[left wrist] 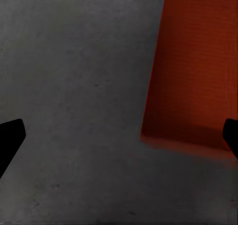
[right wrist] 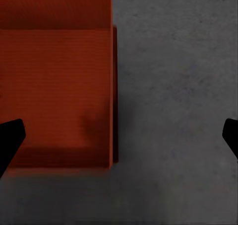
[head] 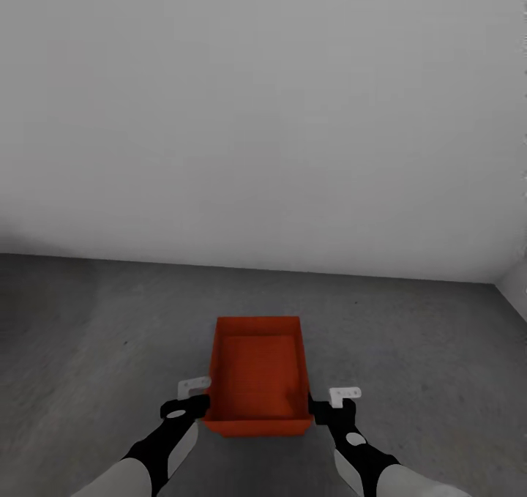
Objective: Move the two storage containers from the living room to the garage. In the garage, place one container on the floor and stack the other container on top of it (either order is fine).
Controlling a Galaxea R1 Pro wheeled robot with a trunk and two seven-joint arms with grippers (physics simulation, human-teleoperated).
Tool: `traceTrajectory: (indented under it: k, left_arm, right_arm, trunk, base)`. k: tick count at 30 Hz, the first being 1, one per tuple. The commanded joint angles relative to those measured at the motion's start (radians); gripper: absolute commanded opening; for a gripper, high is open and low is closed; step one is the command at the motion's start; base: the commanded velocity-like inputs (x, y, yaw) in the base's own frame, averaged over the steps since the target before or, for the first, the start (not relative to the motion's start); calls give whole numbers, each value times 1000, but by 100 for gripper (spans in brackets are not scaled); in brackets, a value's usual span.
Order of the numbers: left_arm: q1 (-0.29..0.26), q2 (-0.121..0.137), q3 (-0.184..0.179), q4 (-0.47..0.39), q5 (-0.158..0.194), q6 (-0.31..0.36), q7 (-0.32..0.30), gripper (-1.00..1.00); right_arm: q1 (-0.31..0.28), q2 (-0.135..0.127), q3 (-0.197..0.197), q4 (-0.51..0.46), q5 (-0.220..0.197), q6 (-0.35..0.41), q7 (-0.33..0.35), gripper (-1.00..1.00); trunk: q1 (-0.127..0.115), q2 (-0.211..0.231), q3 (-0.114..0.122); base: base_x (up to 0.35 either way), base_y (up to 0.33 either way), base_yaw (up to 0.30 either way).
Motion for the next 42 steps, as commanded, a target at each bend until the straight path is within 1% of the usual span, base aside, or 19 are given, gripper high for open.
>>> traceTrajectory:
  k: [1,11,28,39,42]
  left_arm:
    - [-1,1,-8,-2,7,4,13,100]
    - [0,1,-10,-2,8,4,20,100]
    - [0,1,-13,-2,8,4,15,100]
    - [0,2,-13,0,8,4,14,100]
    - [0,4,-13,0,8,3,11,100]
  right_arm:
    - [-1,0,9,1,-9,-3,-4,100]
    - [-1,0,9,1,-10,-3,-4,100]
    - [-1,0,9,1,-5,-3,-4,100]
    - [-1,0,9,1,-10,-3,-4,100]
    - [-1,0,9,1,-10,-3,-4,100]
  trunk:
    - [0,-1,-1]
    - [0,-1,-1]
    - [0,-1,-1]
    - [0,-1,-1]
    - [0,-1,-1]
  base:
    - [-336,0,0]
    - [-344,0,0]
    - [-347,0,0]
    - [-347,-2,0]
    - [-195,-40,0]
